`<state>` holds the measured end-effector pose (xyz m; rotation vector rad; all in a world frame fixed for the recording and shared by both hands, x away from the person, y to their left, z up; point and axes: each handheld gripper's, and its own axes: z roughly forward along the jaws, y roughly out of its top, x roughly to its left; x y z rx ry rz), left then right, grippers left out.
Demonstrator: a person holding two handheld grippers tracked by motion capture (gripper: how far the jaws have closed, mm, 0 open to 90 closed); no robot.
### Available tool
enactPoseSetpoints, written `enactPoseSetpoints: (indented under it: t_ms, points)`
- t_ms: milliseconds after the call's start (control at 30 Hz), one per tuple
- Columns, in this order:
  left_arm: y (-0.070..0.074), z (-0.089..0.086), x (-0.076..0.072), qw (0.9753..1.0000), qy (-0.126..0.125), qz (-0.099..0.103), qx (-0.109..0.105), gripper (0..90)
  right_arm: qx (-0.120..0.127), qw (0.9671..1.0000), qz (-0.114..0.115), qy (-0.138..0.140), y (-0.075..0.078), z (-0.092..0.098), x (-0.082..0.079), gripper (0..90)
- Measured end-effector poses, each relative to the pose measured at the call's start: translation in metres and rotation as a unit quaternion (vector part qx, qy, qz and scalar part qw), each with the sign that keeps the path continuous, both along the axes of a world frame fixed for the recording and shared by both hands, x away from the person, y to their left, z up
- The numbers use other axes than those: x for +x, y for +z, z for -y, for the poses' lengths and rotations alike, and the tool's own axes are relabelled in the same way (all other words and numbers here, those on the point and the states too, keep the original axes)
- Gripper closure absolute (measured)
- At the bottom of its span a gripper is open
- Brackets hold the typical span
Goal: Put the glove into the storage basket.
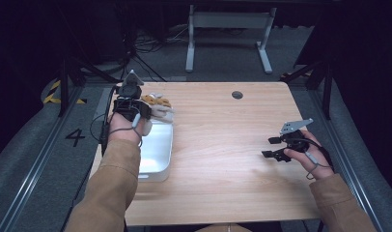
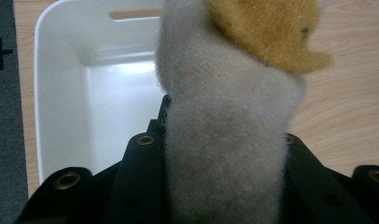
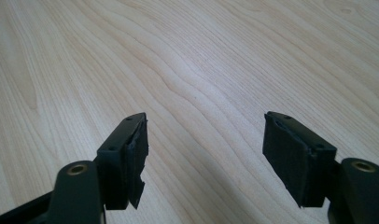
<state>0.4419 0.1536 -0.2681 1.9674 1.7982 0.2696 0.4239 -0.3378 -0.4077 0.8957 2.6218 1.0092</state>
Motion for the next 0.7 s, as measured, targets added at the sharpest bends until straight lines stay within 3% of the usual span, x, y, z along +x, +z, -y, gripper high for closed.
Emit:
enactPoseSetpoints:
  t_ms: [233,500,700]
  points:
    - [-0.011,0.000,0.000,0.9995,0.026,0.007,0.018,70.1,-0.001,1.0000,0.002,0.004,0.000,-0.002,0.000,31.8]
    - [-0.034,-0.009,0.003,0.9981,0.062,0.002,-0.002,69.9,0.000,1.0000,0.003,0.005,0.000,-0.001,0.000,31.8]
    - [-0.045,-0.009,0.004,0.9983,0.058,-0.004,0.003,69.7,-0.002,1.0000,0.002,0.006,-0.001,-0.002,0.000,31.7]
